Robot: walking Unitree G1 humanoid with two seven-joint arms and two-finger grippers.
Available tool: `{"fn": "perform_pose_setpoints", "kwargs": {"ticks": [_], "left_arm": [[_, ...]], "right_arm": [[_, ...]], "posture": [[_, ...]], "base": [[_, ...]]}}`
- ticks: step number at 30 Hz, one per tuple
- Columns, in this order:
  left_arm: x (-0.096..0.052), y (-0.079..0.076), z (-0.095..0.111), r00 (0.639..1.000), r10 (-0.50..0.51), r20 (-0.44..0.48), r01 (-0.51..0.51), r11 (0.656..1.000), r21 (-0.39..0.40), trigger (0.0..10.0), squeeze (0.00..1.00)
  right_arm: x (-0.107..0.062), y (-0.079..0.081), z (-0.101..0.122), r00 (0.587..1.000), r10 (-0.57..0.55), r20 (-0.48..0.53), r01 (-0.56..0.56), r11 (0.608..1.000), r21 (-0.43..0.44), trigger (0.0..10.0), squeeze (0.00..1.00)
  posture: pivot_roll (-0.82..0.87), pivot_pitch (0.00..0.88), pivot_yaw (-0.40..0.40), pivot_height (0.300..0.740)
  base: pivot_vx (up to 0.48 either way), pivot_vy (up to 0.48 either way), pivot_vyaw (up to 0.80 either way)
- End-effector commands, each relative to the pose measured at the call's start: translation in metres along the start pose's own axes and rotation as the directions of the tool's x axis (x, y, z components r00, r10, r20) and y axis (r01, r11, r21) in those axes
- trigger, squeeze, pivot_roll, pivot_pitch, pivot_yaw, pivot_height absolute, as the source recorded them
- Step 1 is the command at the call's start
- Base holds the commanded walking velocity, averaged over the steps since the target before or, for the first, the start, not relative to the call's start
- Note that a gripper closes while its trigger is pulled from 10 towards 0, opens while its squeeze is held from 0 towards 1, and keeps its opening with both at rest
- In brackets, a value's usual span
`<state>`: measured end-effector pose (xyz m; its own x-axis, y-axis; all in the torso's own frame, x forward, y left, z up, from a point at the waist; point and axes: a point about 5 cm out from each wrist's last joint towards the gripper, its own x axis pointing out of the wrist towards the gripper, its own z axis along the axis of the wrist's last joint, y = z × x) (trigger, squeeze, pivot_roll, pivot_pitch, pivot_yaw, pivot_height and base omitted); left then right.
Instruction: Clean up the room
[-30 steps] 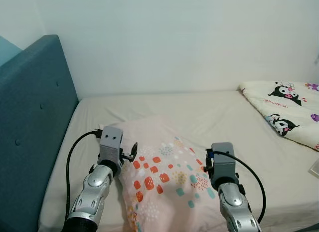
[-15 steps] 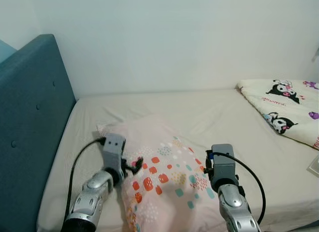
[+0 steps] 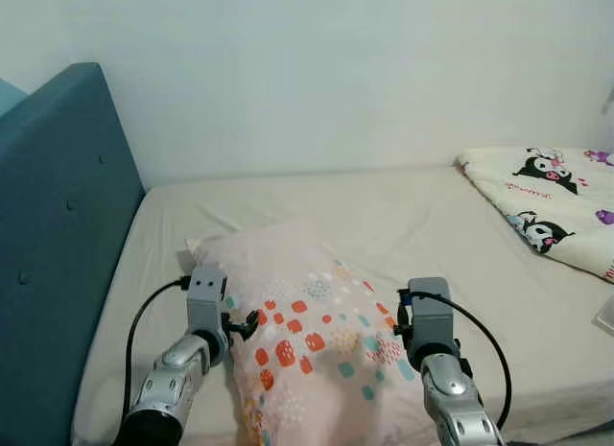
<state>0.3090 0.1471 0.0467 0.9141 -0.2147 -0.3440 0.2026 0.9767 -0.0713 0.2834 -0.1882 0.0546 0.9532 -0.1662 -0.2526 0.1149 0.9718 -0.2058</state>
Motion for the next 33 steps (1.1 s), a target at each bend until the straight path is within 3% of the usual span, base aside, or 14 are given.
{"fn": "perform_pose_setpoints", "kwargs": {"ticks": [1, 16, 25, 29, 30, 33], "left_arm": [[-0.003, -0.004, -0.004, 1.0, -0.024, 0.0, 0.024, 1.0, -0.002, 10.0, 0.0], [-0.004, -0.012, -0.002, 0.997, -0.071, 0.028, 0.071, 0.997, 0.005, 10.0, 0.0], [-0.004, -0.014, 0.006, 0.994, -0.096, 0.056, 0.098, 0.995, -0.033, 10.0, 0.0], [-0.003, -0.013, 0.011, 0.992, -0.097, 0.077, 0.104, 0.99, -0.094, 10.0, 0.0], [-0.003, -0.013, 0.013, 0.991, -0.101, 0.086, 0.113, 0.981, -0.156, 10.0, 0.0], [-0.003, -0.013, 0.015, 0.99, -0.107, 0.092, 0.126, 0.961, -0.245, 10.0, 0.0]], "right_arm": [[0.0, 0.004, 0.0, 1.0, 0.013, -0.006, -0.013, 1.0, 0.018, 10.0, 0.0], [0.0, 0.005, 0.0, 1.0, 0.017, -0.002, -0.017, 1.0, 0.024, 10.0, 0.0], [-0.002, 0.006, -0.001, 1.0, 0.009, 0.003, -0.009, 1.0, 0.028, 10.0, 0.0], [-0.002, 0.005, -0.001, 1.0, 0.008, 0.007, -0.008, 1.0, 0.026, 10.0, 0.0], [-0.002, 0.005, 0.001, 1.0, 0.005, 0.019, -0.006, 1.0, 0.03, 10.0, 0.0], [-0.001, 0.003, 0.005, 0.999, 0.0, 0.043, -0.002, 0.999, 0.04, 10.0, 0.0]], "posture": [[-0.03, 0.034, -0.006, 0.686], [-0.03, 0.028, 0.002, 0.641], [-0.03, 0.027, 0.008, 0.616], [-0.02, 0.023, 0.006, 0.616], [-0.02, 0.021, 0.005, 0.616], [-0.02, 0.022, 0.005, 0.616]], "base": [[0.0, 0.0, 0.0], [0.0, 0.0, 0.0], [0.0, 0.0, 0.0], [0.0, 0.0, 0.0], [0.0, 0.0, 0.0], [0.0, 0.0, 0.0]]}}
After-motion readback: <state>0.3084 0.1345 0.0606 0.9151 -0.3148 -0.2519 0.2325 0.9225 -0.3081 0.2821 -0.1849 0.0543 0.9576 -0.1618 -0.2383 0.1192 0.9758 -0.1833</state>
